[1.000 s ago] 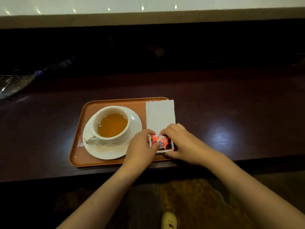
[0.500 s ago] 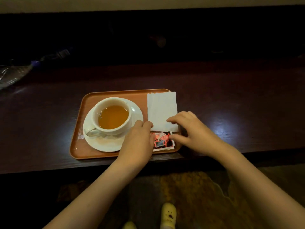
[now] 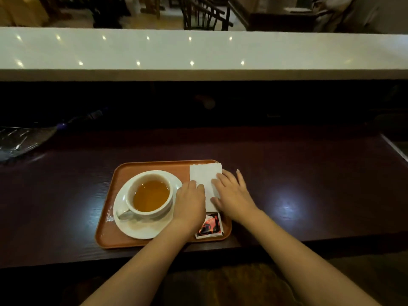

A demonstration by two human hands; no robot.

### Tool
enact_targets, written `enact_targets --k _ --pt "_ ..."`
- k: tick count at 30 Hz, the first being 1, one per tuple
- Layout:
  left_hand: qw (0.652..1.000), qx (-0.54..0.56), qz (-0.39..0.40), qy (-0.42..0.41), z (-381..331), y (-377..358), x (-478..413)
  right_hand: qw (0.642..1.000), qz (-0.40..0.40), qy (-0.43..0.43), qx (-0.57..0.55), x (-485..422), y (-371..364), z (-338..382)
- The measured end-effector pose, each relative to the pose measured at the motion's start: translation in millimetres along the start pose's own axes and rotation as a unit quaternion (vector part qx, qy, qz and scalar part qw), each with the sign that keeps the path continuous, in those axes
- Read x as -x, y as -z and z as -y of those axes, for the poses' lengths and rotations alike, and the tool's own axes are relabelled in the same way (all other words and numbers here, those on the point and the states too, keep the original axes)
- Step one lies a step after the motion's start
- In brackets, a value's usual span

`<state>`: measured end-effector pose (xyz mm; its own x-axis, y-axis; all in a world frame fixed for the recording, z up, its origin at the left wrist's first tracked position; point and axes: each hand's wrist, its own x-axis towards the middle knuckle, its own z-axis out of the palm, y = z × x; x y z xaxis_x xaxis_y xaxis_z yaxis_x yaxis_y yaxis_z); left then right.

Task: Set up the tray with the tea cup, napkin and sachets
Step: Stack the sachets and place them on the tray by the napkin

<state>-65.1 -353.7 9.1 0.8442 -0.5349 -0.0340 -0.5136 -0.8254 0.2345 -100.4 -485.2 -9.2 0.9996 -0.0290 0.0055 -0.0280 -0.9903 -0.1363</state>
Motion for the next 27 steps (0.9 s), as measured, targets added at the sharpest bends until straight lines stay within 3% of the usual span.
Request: enact_targets --k 4,12,17,27 --pt "0.999 0.006 -0.024 0.021 1.3 1.9 -9.8 0.999 -0.002 0.019 -0.026 -5.3 -2.7 -0.4" --pt "0.998 -0.017 0.017 0.053 -2.7 1.3 -29.8 0.997 0.012 0.053 -0.059 -15.3 -4.3 -9.9" --pt "0.998 -0.04 0.02 0.042 -4.0 -4.9 -30.8 0.996 0.012 0.063 -0.069 -15.9 -6.5 -13.8" --pt "0.999 0.017 -0.001 0.031 -3.3 -1.2 -27.0 0.993 0.02 0.058 -0.099 -11.2 0.0 -18.7"
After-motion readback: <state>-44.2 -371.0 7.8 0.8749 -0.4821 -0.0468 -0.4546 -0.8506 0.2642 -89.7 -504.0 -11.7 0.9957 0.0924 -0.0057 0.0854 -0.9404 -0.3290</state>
